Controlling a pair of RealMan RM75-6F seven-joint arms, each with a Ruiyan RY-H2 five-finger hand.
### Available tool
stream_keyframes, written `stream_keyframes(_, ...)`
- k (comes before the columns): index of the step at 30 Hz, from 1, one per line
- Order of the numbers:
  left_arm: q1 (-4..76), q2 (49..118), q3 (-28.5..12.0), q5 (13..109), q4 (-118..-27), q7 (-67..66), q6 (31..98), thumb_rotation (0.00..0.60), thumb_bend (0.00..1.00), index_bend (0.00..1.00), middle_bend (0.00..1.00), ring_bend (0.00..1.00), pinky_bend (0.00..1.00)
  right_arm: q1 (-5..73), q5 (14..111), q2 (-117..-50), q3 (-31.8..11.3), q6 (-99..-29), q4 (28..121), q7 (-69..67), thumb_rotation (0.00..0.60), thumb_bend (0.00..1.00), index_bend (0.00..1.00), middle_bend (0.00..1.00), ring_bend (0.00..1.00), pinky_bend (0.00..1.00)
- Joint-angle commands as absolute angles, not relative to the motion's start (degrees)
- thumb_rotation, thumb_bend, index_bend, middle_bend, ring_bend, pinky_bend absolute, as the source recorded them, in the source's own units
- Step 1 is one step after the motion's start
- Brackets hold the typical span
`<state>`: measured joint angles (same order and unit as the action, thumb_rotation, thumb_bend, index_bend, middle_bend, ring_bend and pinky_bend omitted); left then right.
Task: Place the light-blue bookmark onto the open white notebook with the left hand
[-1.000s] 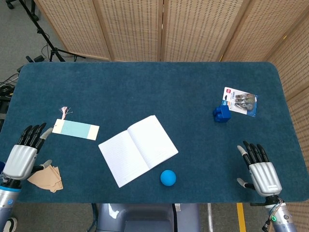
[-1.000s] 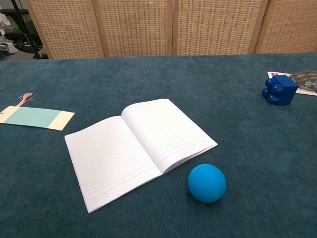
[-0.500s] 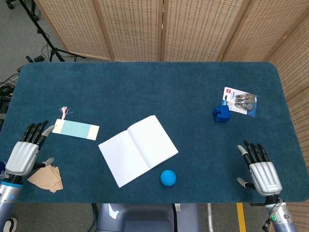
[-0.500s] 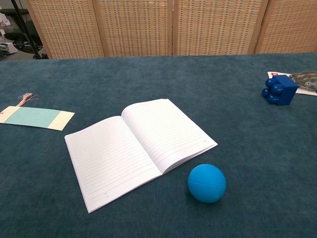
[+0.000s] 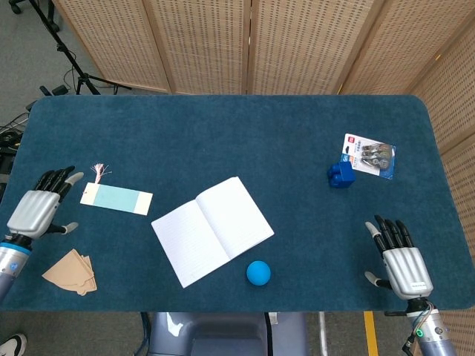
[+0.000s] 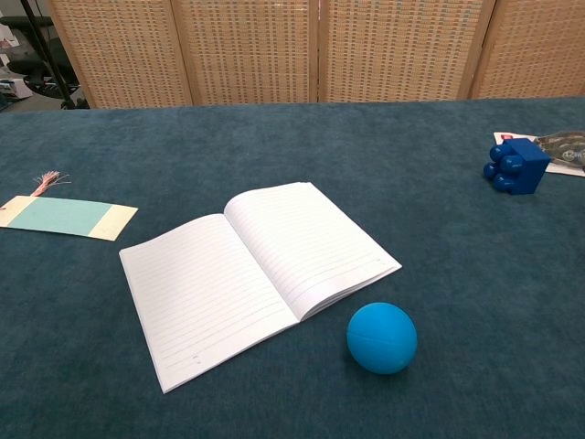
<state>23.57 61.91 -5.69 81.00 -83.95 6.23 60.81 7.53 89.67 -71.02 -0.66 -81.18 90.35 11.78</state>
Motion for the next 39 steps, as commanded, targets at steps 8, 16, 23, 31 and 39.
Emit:
stream_keyframes(8, 29.68, 61.61, -7.05, 72.95, -83.09, 1.53, 49.6, 0.6, 0.16, 0.16, 0.0, 0.0, 0.0, 7.5, 89.57, -71.21, -0.73, -81.32, 90.23, 12.01, 0.6, 0.09, 0.0, 0.0, 0.0, 0.0)
stream_keyframes(16, 34.06, 66.69, -6.98, 66.9, -77.52, -3.55, 42.45, 0.6, 0.17, 0.24, 0.0, 0.0, 0.0, 7.62, 89.28, -71.33, -0.87, -81.1, 90.1, 11.89, 0.6, 0.09, 0.0, 0.0, 0.0, 0.0)
stream_keyframes(23, 36.14, 69.04, -6.97, 63.34, -75.67, -7.55, 41.08, 0.6, 0.17, 0.25, 0.0, 0.0, 0.0, 7.58, 89.18, -71.18, -0.99, -81.29, 90.06, 11.36, 0.6, 0.09, 0.0, 0.0, 0.0, 0.0)
stream_keyframes(31, 38.63, 70.6, -6.54, 59.13, -74.23, -11.83, 38.84, 0.6, 0.18, 0.26, 0.0, 0.0, 0.0, 7.66, 89.07, -71.14, -0.98, -81.11, 90.01, 11.22, 0.6, 0.09, 0.0, 0.0, 0.0, 0.0)
stream_keyframes(39, 41.09, 71.56, -5.38, 54.55, -73.74, -16.64, 37.37, 0.6, 0.2, 0.27, 0.0, 0.0, 0.0, 7.67, 88.93, -71.06, -1.0, -81.04, 90.05, 11.14, 0.6, 0.09, 0.0, 0.0, 0.0, 0.0)
